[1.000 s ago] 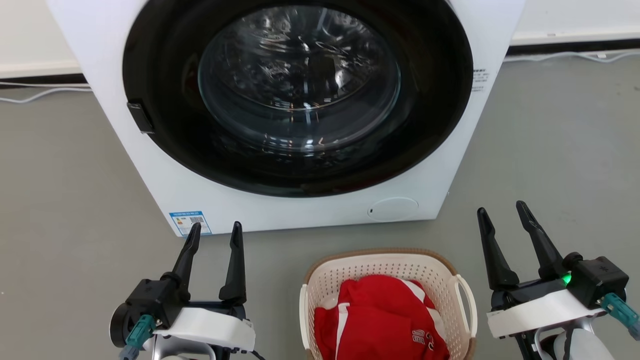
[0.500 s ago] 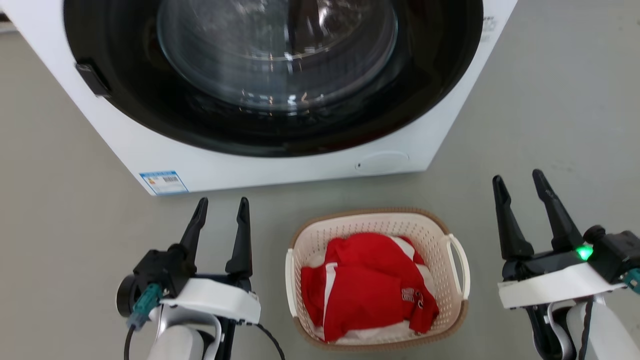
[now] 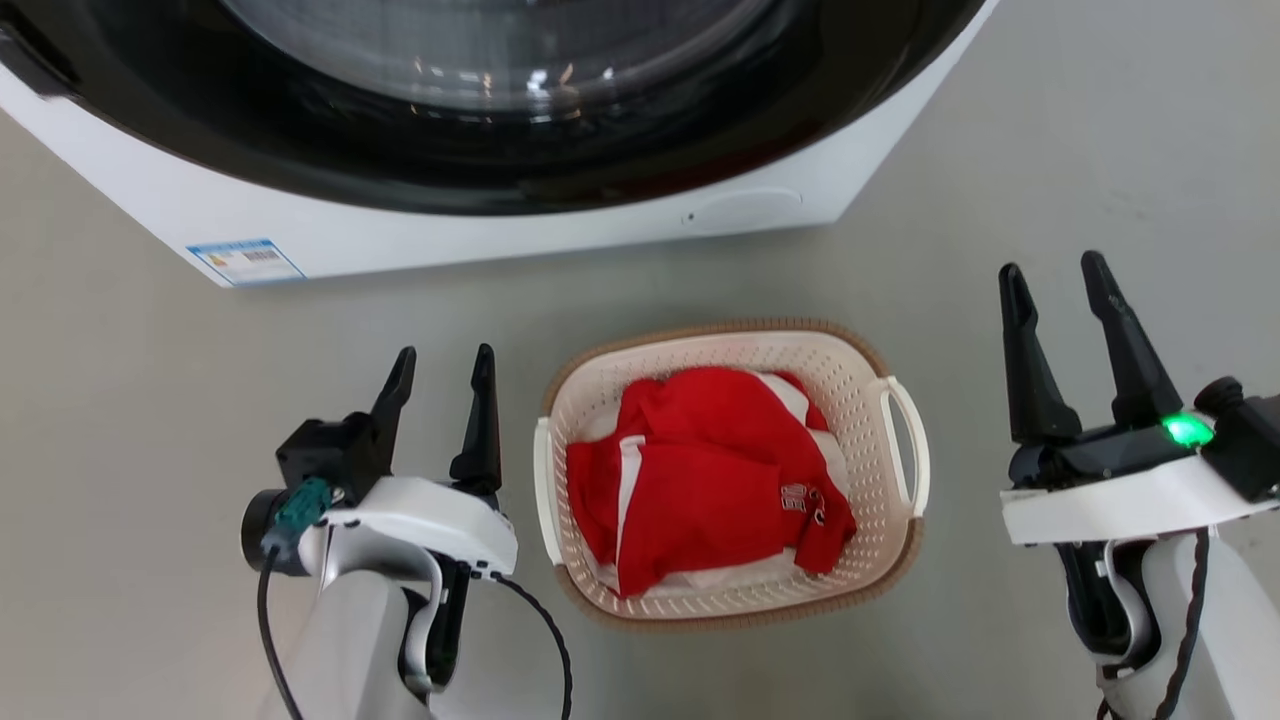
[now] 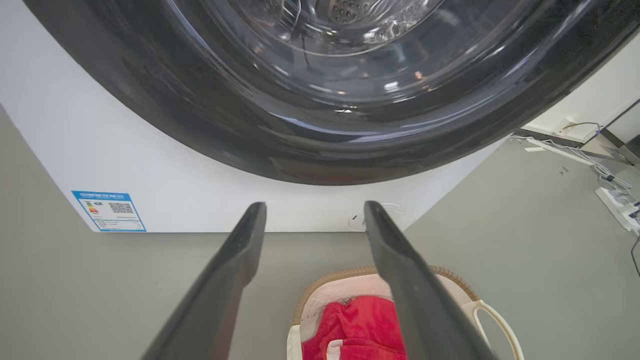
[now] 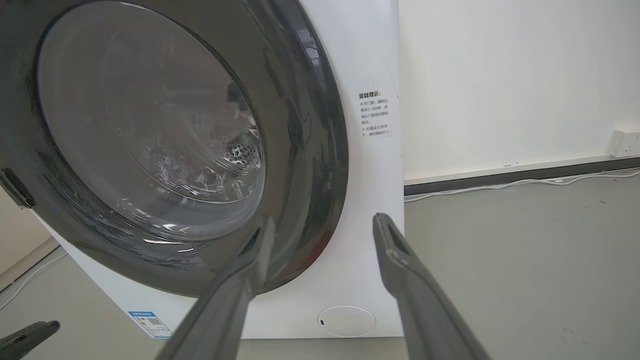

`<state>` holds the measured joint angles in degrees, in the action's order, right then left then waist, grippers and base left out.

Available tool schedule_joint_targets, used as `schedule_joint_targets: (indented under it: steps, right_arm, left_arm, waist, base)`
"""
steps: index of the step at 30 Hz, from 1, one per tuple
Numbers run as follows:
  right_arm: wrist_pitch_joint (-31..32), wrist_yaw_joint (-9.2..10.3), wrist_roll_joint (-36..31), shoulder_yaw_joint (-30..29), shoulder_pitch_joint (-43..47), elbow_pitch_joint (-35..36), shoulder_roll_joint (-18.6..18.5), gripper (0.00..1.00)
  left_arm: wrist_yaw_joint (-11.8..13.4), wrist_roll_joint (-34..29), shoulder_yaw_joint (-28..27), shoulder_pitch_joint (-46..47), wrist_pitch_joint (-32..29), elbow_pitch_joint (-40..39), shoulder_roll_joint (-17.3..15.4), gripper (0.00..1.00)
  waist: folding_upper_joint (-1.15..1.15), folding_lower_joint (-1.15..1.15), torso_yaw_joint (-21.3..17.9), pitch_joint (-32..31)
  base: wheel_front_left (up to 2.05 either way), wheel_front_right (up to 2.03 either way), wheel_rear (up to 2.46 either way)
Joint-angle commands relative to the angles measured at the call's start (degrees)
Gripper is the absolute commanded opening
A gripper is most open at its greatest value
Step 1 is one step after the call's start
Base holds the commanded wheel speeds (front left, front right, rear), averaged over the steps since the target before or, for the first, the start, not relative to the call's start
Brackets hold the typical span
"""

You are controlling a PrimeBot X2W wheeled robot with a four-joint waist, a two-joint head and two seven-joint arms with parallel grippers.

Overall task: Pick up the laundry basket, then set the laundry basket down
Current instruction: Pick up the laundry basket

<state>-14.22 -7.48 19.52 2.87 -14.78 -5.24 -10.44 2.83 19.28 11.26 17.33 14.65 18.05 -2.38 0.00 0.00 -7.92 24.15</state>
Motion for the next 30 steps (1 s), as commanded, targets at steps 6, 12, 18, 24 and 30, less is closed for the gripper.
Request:
schedule_joint_targets:
  steps: [6, 12, 18, 24, 30]
  right_arm:
    - [-0.78, -0.01, 1.72, 1.77, -2.58, 1.99, -1.19, 1.00]
    - [-0.78, -0.01, 2.44, 2.62, -4.27, 2.29, -1.27, 1.00]
    - [-0.78, -0.01, 3.06, 3.52, -5.61, 2.33, -1.14, 1.00]
    - [-0.78, -0.01, 3.61, 3.51, -6.75, 2.32, -0.90, 1.00]
    - [-0.78, -0.01, 3.97, 3.68, -7.72, 2.70, -0.63, 1.00]
  left_arm:
    - [-1.63, 2.44, 0.19, 7.27, 0.35, 11.15, -0.50, 1.00]
    - [-1.83, 5.97, 1.86, 11.90, 0.35, 20.42, -0.50, 1.00]
    - [-1.66, 7.68, 3.13, 15.50, 0.35, 28.19, -0.50, 1.00]
    - [-1.86, 9.18, 4.40, 18.31, 0.35, 35.25, -0.50, 1.00]
    - [-1.25, 10.31, 5.19, 21.10, 0.35, 40.42, -0.50, 1.00]
  waist:
    - [0.00, 0.00, -1.59, 6.15]
    - [0.00, 0.00, -2.97, 9.54]
    - [0.00, 0.00, -4.70, 12.72]
    - [0.00, 0.00, -6.47, 15.61]
    - [0.00, 0.00, -7.59, 18.14]
  base:
    - [0.00, 0.00, 0.00]
    - [0.00, 0.00, 0.00]
    - [0.00, 0.00, 0.00]
    - [0.00, 0.00, 0.00]
    - [0.00, 0.00, 0.00]
